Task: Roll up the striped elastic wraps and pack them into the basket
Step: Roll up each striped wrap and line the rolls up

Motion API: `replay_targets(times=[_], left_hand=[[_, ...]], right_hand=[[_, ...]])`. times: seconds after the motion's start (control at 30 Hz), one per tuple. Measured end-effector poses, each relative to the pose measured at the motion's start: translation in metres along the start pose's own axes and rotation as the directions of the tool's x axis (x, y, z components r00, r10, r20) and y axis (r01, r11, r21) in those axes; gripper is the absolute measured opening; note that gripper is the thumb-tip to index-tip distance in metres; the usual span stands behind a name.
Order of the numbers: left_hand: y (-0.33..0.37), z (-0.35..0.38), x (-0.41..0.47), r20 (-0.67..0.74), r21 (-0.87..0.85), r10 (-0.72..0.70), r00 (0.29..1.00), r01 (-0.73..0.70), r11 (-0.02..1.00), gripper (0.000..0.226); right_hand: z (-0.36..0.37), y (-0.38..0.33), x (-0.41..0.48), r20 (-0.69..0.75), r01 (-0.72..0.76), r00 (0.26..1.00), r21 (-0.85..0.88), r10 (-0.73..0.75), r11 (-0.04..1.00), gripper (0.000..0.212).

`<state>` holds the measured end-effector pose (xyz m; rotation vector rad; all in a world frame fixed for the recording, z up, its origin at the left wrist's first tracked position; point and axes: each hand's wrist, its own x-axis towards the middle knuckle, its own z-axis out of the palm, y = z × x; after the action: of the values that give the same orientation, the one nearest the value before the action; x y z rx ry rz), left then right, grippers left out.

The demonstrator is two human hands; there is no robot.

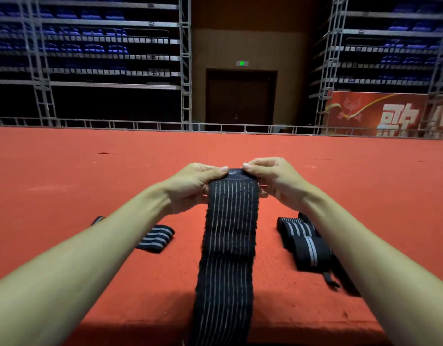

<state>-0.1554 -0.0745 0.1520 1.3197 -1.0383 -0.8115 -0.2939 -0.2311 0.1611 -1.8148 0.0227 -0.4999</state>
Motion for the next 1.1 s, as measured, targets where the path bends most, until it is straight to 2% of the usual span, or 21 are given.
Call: replay_targets(times=[0.1, 0.27, 0.37, 0.5, 0.63, 0.7, 0.87, 1.03, 1.1], left_hand=[[-0.027, 0.003, 0.015, -0.137, 0.152, -0.006, 0.991, 0.027, 0.988, 0.028], [-0.077, 0.002, 0.047, -0.297, 0.290, 0.106, 0.949, -0.017, 0.957, 0.016], [-0.111, -0.003, 0.070, -0.352, 0.267, 0.159, 0.922, -0.063, 0.962, 0.012], [-0.160, -0.003, 0.098, -0.460, 0.154, 0.134, 0.878, -0.071, 0.986, 0.011], [-0.208, -0.001, 0.110, -0.485, 0.149, 0.142, 0.863, -0.078, 0.986, 0.022], [-0.225, -0.002, 0.110, -0.482, 0.165, 0.155, 0.862, -0.085, 0.983, 0.024], [-0.237, -0.007, 0.112, -0.447, 0.155, 0.187, 0.875, -0.131, 0.979, 0.026], [-0.234, -0.009, 0.111, -0.420, 0.106, 0.144, 0.896, -0.109, 0.988, 0.030], [-0.233, -0.009, 0.111, -0.440, 0.076, 0.116, 0.891, -0.092, 0.993, 0.029]], right_hand=[[0.003, 0.031, 0.011, -0.118, -0.069, 0.992, -0.139, 0.052, 0.988, 0.021], [0.003, 0.084, 0.028, -0.194, -0.154, 0.971, -0.063, 0.140, 0.986, 0.021], [0.000, 0.121, 0.041, -0.254, -0.155, 0.958, -0.056, 0.136, 0.986, 0.015], [0.001, 0.177, 0.053, -0.403, -0.139, 0.907, -0.019, 0.120, 0.990, 0.012], [0.006, 0.235, 0.057, -0.466, -0.162, 0.875, -0.033, 0.129, 0.986, 0.006], [0.010, 0.254, 0.054, -0.491, -0.170, 0.859, -0.008, 0.144, 0.985, 0.011], [0.010, 0.263, 0.054, -0.480, -0.138, 0.865, 0.056, 0.148, 0.989, 0.008], [0.011, 0.263, 0.057, -0.428, -0.199, 0.873, 0.122, 0.233, 0.972, 0.035], [0.011, 0.262, 0.057, -0.398, -0.208, 0.886, 0.116, 0.237, 0.971, 0.033]])
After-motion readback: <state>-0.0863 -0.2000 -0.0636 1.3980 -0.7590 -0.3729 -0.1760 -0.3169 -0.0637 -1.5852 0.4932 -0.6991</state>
